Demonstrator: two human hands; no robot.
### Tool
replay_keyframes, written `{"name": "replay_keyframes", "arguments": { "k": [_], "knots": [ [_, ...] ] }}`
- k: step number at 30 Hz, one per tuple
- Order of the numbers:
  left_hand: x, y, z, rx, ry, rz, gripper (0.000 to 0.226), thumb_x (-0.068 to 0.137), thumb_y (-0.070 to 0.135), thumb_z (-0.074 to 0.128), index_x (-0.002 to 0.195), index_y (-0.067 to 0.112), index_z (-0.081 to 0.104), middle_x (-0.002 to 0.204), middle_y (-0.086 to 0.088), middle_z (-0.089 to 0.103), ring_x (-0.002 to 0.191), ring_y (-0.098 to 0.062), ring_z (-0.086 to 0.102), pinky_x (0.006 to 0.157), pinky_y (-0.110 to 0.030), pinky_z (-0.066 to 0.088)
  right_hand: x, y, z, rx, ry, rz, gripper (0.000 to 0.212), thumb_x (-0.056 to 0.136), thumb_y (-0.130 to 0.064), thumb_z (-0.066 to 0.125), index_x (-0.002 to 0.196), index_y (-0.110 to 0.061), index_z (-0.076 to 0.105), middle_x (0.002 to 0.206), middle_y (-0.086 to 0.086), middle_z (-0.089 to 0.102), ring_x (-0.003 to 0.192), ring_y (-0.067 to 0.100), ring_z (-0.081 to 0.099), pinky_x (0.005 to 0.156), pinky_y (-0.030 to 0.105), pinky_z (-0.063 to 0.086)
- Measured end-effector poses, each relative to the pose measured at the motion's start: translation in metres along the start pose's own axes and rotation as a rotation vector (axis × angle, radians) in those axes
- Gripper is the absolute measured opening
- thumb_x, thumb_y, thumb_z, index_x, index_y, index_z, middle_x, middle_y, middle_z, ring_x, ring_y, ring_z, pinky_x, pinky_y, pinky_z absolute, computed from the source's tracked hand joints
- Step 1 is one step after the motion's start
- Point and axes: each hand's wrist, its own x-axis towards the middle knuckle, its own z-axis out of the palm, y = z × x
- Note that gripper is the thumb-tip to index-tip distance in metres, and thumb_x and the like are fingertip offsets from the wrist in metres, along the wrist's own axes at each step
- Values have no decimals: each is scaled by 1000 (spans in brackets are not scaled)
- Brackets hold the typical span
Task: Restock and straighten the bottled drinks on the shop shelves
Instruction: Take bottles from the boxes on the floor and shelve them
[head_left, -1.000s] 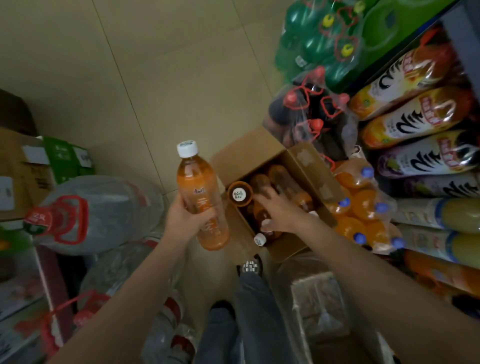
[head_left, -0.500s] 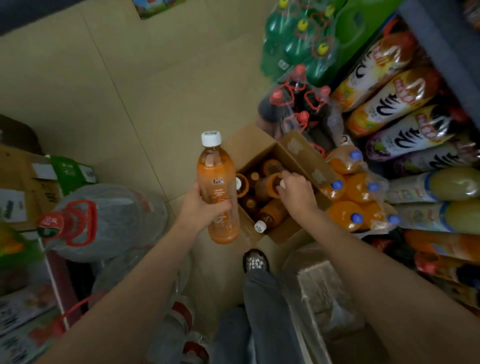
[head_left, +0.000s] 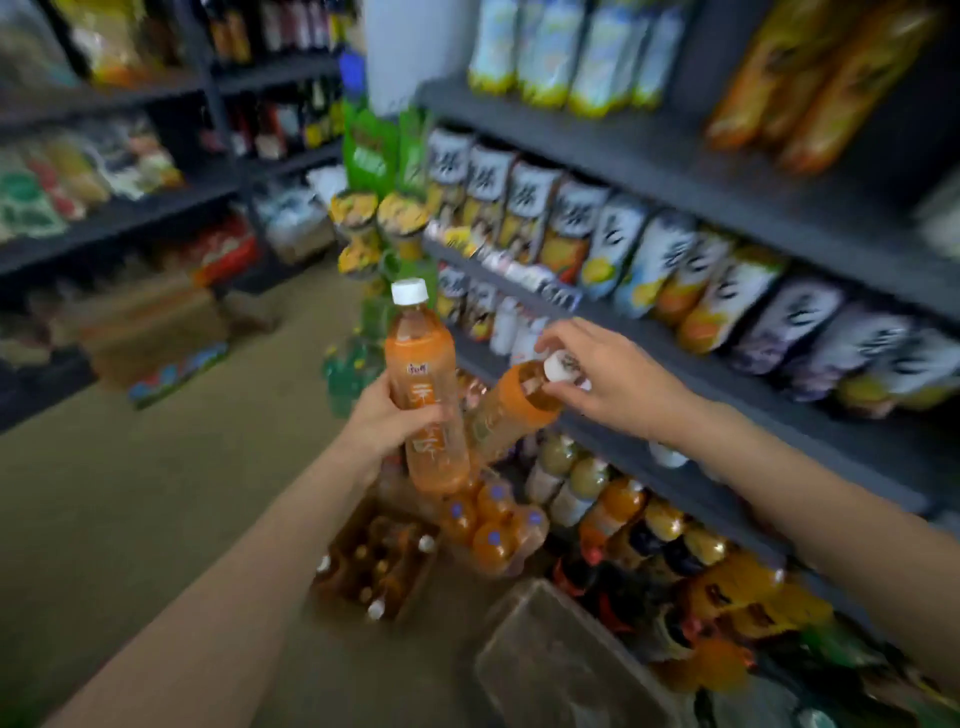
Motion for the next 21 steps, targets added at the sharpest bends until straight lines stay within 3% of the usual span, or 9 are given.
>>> {"name": "replay_keyframes", "arguments": {
  "k": [2,6,8,10,12,15,18,21],
  "knots": [
    [-8,57,33,33,-124,102,42,70,1,76,105,13,56,103,-9,65,76,-8,59,67,-18,49,-38,3,-70,-5,106,62,37,90,-22,59,124,-16,45,121,0,49,107,18,52,85,23,40],
    [-28,152,109,114,-340,330,36,68,5,79,91,23,57,95,-3,68,87,-19,63,73,-28,49,-121,24,-170,-93,312,191,38,85,-8,64,121,-7,53,120,10,57,113,24,52,84,12,26],
    [-45,191,152,130,-427,402,38,65,18,83,91,27,56,93,2,67,88,-17,63,73,-29,50,-166,39,-204,-120,420,300,33,84,-8,64,116,-7,57,114,11,60,99,25,58,76,13,30],
    [-60,219,196,153,-483,459,47,56,30,88,92,27,58,96,1,68,93,-20,63,82,-36,52,-211,55,-232,-133,540,448,30,85,-9,64,114,-9,59,106,11,63,78,20,57,66,15,31],
    [-73,237,241,137,-555,503,51,53,25,89,93,28,58,98,1,68,98,-21,63,89,-41,50,-251,73,-254,-169,643,565,28,85,-10,63,113,-8,60,100,14,66,68,18,52,62,19,31],
    [-89,251,308,147,-658,546,48,63,19,85,100,27,55,102,6,65,99,-16,61,89,-38,49,-297,104,-275,-242,689,687,30,86,-12,63,116,-10,59,97,13,63,83,28,57,73,30,37],
    [-102,260,370,188,-684,617,50,66,17,82,104,25,50,98,11,59,98,-12,57,81,-27,44,-331,144,-284,-334,695,698,31,87,-13,61,118,-11,58,99,8,59,99,30,54,78,29,34],
    [-107,268,436,171,-662,636,60,65,19,83,114,21,50,110,4,61,105,-14,57,83,-25,43,-354,195,-297,-402,746,645,31,87,-12,61,118,-10,58,103,8,59,100,28,48,77,24,28]
  ]
}}
